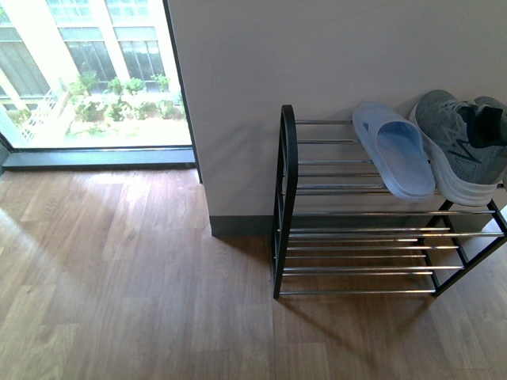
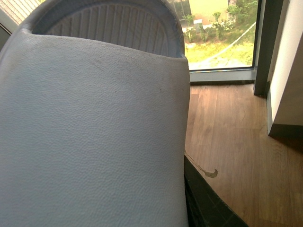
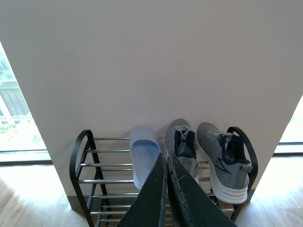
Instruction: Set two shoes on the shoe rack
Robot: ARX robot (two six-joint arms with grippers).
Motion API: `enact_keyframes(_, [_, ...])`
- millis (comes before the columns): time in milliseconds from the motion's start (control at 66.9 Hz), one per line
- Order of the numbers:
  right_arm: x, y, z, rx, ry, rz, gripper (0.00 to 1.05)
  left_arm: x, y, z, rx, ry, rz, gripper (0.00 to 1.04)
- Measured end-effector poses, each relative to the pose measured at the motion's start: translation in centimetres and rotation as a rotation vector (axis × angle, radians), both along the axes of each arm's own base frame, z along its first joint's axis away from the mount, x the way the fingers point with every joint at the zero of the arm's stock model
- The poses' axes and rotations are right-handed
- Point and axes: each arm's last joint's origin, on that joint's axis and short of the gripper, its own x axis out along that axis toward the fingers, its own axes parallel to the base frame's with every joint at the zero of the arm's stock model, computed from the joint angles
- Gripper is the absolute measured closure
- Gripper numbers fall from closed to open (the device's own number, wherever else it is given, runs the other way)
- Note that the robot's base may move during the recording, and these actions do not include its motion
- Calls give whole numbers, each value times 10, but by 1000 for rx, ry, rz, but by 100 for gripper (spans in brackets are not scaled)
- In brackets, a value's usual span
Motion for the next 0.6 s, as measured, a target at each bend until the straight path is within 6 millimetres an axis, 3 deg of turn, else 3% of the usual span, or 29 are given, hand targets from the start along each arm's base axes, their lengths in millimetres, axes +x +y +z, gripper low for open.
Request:
enact_keyframes(269, [-12,0,-3,0,8,-1,103,0,0,0,0,0,1,103])
enact_keyframes(568, [-13,0,-3,0,6,-1,103,0,0,0,0,0,0,103])
enact_keyframes(598, [-13,0,-3,-1,6,-2,98,0,0,0,0,0,0,103])
